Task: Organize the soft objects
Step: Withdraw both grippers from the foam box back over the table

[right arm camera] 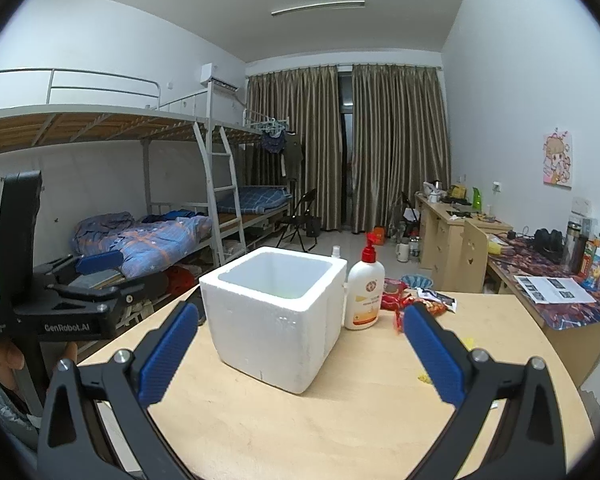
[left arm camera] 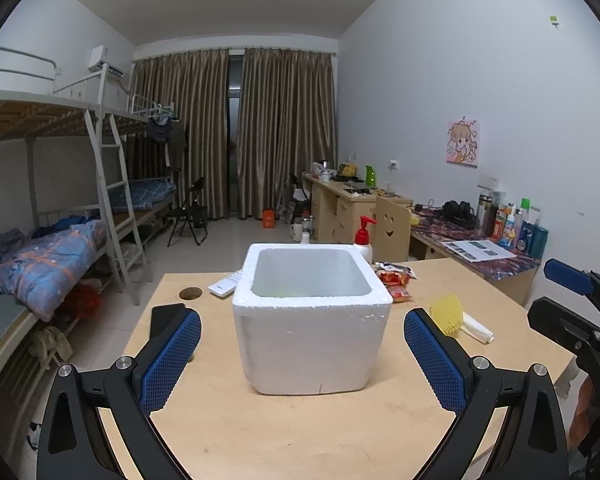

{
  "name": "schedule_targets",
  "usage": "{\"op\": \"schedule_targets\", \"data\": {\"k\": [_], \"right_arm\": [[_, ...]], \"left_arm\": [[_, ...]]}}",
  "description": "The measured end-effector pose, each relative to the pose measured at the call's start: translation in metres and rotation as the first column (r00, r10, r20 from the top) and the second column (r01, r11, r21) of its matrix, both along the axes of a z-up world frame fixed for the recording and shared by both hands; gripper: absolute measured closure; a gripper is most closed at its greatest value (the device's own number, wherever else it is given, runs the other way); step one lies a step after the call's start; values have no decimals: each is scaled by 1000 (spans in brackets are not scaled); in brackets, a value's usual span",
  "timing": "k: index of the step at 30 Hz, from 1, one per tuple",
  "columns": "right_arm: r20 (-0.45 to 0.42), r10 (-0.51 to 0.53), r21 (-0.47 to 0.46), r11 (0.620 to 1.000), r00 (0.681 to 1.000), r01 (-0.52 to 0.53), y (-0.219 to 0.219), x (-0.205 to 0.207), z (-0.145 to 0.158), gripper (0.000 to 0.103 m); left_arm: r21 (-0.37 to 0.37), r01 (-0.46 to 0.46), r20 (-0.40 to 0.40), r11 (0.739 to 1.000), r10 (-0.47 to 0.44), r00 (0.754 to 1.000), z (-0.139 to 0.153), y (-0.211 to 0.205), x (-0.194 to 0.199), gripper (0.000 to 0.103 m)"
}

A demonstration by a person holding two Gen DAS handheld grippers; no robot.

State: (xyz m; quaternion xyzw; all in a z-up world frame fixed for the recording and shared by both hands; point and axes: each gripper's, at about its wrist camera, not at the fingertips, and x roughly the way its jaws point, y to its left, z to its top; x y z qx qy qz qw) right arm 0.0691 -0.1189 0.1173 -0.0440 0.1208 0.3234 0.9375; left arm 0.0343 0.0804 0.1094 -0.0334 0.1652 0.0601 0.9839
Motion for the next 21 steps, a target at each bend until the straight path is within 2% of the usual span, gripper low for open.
{"op": "schedule_targets", "data": {"k": [10,21], "right_arm": [[-14,-46,-8,999,999,46,-11,6,-8,0],[-31,-145,-17,989,989,144,-47,13,-13,0]], "left_arm": [[6,59,-19,998,-59,998,-6,-19,17,1],[16,213,-46,977,-212,976,-13,-62,48,1]]}}
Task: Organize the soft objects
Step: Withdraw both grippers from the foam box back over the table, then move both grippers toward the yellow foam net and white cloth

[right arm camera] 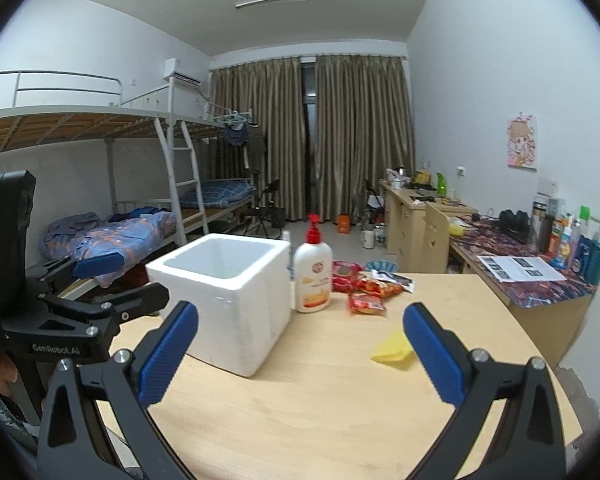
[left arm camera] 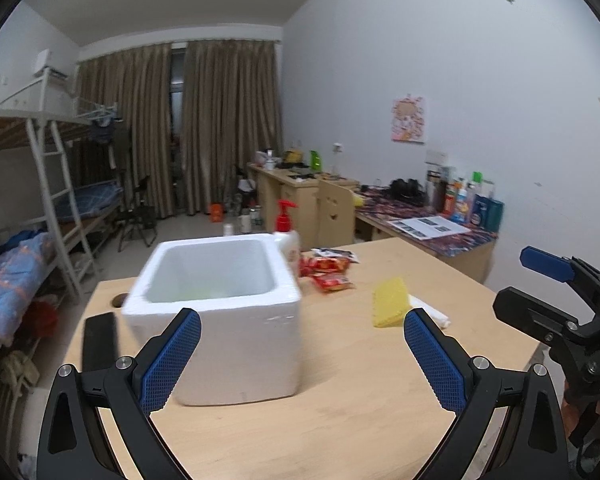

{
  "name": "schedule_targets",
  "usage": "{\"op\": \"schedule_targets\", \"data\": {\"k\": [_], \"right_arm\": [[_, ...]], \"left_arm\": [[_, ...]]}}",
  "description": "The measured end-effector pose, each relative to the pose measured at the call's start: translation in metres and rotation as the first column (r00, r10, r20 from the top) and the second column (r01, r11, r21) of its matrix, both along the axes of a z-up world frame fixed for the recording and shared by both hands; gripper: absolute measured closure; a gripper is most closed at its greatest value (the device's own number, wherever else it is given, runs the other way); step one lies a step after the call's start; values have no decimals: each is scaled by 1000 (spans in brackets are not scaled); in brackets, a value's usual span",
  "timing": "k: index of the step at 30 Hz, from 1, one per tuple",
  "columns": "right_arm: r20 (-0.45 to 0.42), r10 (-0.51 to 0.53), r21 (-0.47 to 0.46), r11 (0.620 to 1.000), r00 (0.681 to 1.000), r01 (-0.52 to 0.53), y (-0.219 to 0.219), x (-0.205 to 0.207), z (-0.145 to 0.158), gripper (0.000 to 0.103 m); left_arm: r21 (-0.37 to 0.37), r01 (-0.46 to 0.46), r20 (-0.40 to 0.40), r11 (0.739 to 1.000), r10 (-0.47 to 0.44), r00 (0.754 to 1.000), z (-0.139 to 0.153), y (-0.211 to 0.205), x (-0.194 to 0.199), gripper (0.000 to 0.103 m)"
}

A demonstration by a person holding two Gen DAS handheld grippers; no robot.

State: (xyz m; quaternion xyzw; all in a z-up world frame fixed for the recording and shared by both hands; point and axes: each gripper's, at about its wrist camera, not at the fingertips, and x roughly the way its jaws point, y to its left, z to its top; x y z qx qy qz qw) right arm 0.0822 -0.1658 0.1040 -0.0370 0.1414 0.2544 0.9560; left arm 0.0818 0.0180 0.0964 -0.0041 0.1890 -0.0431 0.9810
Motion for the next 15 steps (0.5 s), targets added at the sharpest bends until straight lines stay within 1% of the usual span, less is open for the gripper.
{"op": "schedule_targets", "data": {"k": [7,15], "right_arm": [[-20,-62,-2,998,998,62,-23,5,-5,0],[-29,-120,-6,993,992,119,-49,3,-8,0]], "left_arm": [[-9,69,-22,998,-69,997,-5,-29,17,1],[-14,129,-18,992,-129,991,-5,-57,31,1]]}}
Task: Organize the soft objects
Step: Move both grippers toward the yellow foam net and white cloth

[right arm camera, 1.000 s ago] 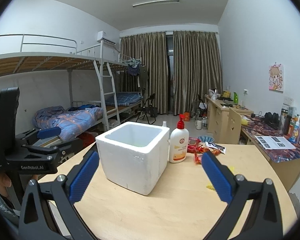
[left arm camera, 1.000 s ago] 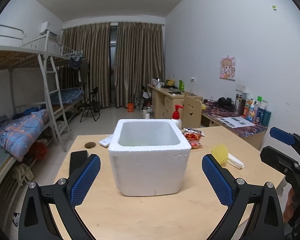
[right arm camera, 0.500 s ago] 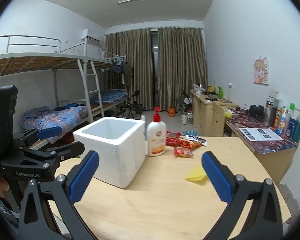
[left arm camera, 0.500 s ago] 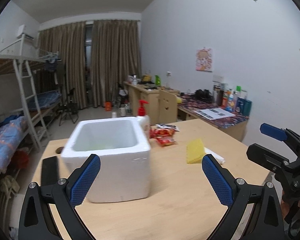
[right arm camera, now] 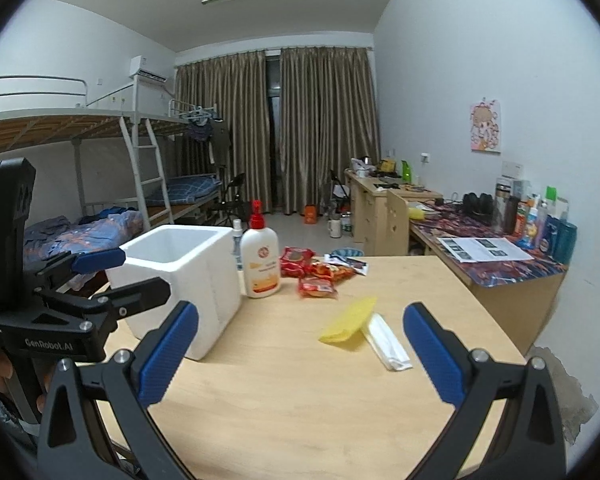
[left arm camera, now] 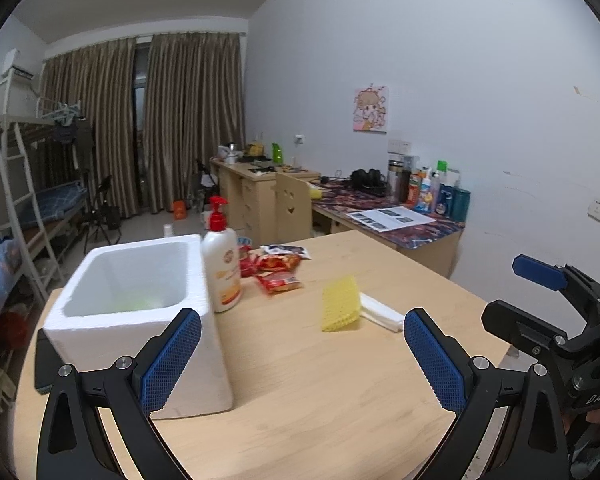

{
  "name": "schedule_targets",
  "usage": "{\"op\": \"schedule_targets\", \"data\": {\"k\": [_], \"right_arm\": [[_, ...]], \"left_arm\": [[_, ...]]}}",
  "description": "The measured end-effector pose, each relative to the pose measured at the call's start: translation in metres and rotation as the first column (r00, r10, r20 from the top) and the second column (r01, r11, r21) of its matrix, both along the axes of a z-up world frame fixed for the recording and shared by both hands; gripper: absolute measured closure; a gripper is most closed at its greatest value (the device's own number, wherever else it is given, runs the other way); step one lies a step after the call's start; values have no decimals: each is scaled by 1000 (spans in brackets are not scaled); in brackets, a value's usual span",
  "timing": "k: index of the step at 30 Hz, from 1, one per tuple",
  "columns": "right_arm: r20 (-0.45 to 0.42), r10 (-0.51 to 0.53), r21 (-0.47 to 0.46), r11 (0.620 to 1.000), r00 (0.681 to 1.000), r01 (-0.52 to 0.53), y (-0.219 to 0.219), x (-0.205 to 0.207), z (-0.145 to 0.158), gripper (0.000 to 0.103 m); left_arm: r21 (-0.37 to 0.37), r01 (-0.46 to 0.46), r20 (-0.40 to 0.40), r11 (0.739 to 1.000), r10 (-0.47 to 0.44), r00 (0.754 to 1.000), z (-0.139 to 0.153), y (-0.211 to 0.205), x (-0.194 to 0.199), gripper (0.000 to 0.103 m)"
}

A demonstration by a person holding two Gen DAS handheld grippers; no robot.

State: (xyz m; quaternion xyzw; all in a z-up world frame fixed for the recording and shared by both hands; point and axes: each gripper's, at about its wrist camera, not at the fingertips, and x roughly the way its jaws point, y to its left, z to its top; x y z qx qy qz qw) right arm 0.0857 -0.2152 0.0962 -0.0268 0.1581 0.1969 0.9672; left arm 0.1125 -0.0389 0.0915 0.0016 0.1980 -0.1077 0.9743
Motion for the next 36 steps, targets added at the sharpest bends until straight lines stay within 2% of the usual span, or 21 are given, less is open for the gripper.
{"op": "schedule_targets", "data": {"k": [12,30,36], "right_arm": [[-26,-63,5,998,998,63,-35,11,-9,0],[-121,-96,-20,995,988,95,-61,51,-28,0],[-149,-87,-20,996,985,85,-66,68,-37,0]], "left_arm": [[31,60,-26,998,-59,998,-3,-44,23,1],[22,81,-112,997,-78,991,-29,-63,83,1],[44,88,-141,995,-81,987,-40,-72,105,1]]}}
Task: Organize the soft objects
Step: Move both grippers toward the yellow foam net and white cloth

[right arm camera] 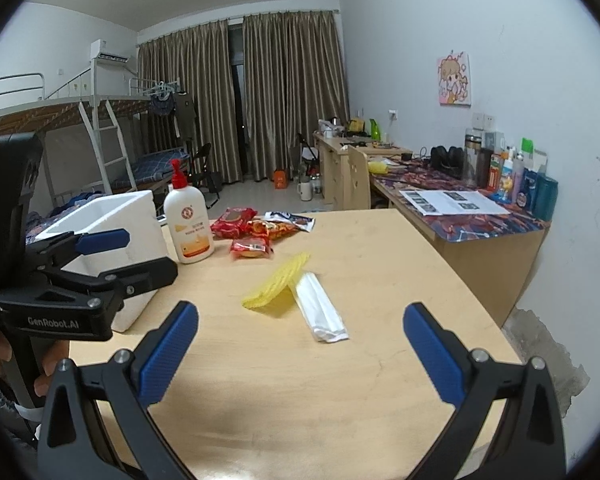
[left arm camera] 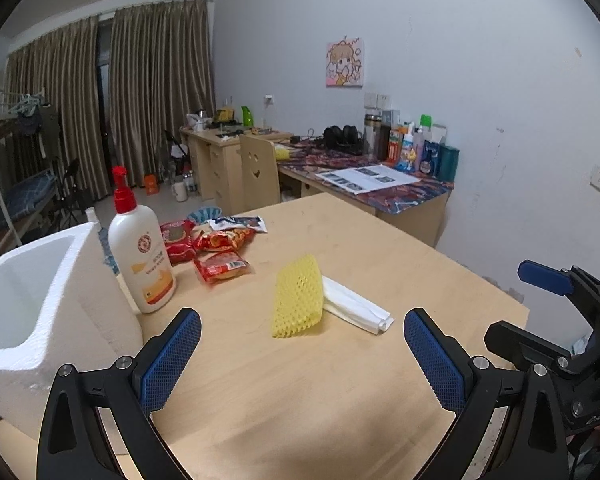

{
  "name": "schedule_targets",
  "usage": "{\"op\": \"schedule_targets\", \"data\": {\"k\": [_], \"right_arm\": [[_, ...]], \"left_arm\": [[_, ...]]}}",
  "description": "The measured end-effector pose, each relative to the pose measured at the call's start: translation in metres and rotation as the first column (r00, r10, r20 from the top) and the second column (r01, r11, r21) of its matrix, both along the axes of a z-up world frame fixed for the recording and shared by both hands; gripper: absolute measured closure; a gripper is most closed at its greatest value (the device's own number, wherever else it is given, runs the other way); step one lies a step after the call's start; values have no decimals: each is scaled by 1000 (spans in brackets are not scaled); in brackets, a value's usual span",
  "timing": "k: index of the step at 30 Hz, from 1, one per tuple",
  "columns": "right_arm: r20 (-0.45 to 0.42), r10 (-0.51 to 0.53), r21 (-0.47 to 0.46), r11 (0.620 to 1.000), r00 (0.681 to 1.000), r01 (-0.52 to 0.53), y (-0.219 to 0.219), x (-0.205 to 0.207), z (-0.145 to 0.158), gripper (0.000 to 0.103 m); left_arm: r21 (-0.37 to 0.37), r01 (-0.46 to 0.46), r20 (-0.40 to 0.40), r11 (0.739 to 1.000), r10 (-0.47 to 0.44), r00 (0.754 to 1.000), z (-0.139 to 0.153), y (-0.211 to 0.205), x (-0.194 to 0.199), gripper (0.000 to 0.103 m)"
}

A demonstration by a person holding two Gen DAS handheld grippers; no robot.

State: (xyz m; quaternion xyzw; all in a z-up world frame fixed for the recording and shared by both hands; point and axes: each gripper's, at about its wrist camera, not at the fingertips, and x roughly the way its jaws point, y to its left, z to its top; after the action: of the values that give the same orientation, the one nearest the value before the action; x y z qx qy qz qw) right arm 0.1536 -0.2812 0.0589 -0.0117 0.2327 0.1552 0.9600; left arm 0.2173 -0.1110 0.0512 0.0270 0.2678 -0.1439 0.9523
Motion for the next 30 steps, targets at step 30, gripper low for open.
{"op": "schedule_targets", "data": {"k": [30], "right_arm": [[-195,61,-89,993,979,-79,0,104,-65,4]], "left_arm": [[41,2,-230,999,7,973,-83,-27,129,13]]}}
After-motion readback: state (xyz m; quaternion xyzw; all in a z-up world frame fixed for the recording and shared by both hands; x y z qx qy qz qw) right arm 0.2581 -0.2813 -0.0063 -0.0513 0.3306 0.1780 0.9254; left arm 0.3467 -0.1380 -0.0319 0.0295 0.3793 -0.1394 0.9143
